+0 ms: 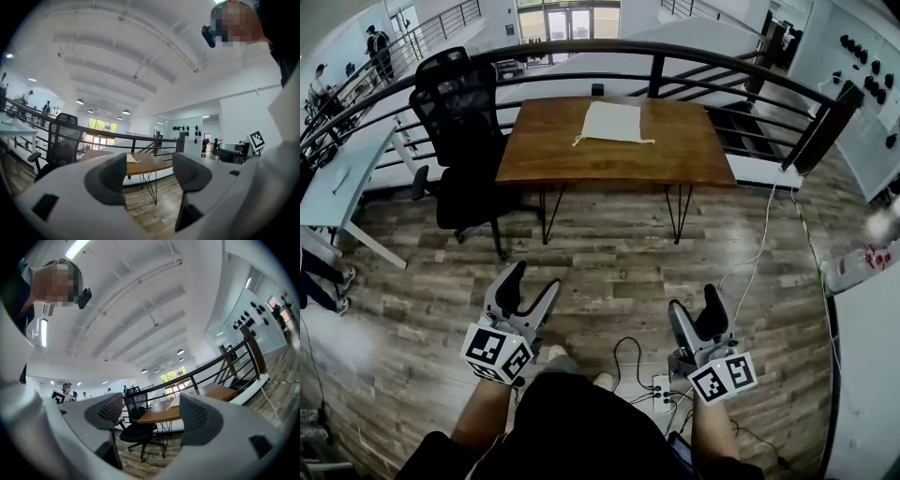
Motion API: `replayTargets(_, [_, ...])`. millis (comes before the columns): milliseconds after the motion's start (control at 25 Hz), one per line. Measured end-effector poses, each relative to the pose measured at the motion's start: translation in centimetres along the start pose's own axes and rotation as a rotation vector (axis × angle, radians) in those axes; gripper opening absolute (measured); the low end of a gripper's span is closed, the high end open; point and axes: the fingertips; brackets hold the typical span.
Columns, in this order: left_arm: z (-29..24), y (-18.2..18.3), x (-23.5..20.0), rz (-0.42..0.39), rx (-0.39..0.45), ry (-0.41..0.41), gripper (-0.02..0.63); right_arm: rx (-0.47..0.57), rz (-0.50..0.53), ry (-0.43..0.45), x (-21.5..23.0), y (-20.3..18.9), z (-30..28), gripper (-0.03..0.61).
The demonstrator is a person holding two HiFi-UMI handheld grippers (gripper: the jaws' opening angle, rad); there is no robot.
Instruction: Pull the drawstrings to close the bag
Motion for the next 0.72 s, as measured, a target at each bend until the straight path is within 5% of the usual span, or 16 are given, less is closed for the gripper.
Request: replayTargets(720, [-14.0, 1.4, -8.0, 0.039, 0.022, -0.036, 0.296, -0.013, 0.022, -0.048, 6.0, 1.5, -12.2, 0.262])
Point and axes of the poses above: the fingertips, and each gripper's own axes: z backward along the fingers, x to its right, y out of its top, and after that the axes turned 4 degrees about z, right-handed
